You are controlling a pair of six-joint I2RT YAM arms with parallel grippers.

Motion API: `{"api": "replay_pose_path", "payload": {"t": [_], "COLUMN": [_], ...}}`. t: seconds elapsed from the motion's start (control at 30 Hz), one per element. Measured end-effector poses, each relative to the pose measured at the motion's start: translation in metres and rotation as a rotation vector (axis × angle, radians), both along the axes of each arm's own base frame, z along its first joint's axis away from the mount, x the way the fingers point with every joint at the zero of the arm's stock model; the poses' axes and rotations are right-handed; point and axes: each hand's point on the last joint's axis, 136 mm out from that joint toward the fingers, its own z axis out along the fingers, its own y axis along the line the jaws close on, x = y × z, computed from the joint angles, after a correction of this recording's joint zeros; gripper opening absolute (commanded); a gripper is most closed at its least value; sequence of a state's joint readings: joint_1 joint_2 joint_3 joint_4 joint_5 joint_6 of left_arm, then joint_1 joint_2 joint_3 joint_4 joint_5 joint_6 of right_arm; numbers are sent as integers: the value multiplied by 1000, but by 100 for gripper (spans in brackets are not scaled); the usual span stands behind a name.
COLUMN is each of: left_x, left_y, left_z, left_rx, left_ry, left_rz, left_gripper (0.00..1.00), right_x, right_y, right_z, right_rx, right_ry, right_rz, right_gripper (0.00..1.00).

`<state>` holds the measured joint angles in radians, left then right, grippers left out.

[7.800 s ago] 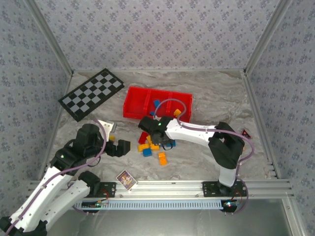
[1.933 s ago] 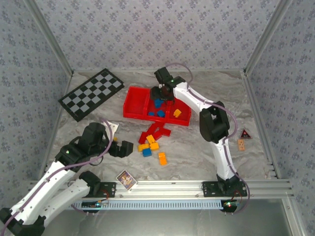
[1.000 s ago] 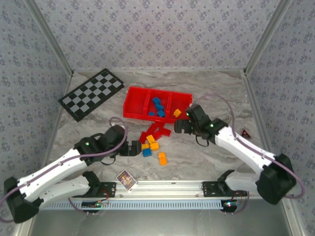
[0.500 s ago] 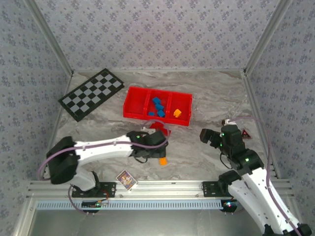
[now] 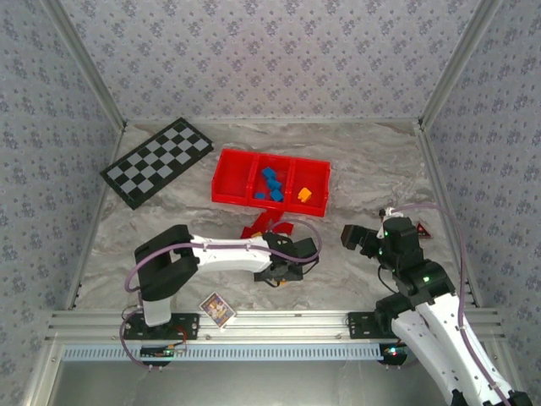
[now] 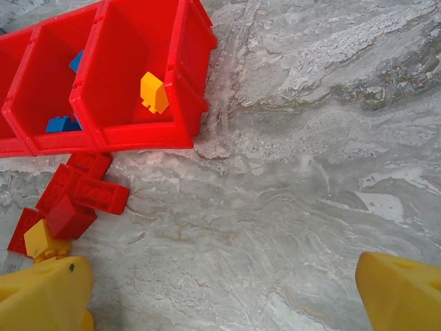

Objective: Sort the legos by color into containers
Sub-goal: Pick up the lego from the middle-left of the table.

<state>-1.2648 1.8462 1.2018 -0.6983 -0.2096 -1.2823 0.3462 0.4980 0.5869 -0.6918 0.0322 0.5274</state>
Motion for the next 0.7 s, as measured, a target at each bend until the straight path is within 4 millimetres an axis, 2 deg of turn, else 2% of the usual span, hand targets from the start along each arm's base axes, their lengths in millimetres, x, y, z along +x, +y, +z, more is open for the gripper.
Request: {"api": "replay_pose_path", "payload": {"t": [0.13,0.3,0.33,0.7], "left_x": [2,5,6,9], "left_y": [1,-2,-3,2], "left_z": [-2,-1,-1,-8], "left_rx": [2,-15,-17,-26], "left_ry": [-12,-26,-29,-57], "left_rz": [30,49,54,69], "left_gripper": [72,45,42,38], "right_x": [-1,-2,-2,-2], "right_y": [2,3,4,3], "right_z": [0,1,1,3], "right_rx": [6,14,14,18], "right_ry": [2,1,-1,-10], "right_rz": [9,18,18,16], "right_gripper": [100,100,100,100]}}
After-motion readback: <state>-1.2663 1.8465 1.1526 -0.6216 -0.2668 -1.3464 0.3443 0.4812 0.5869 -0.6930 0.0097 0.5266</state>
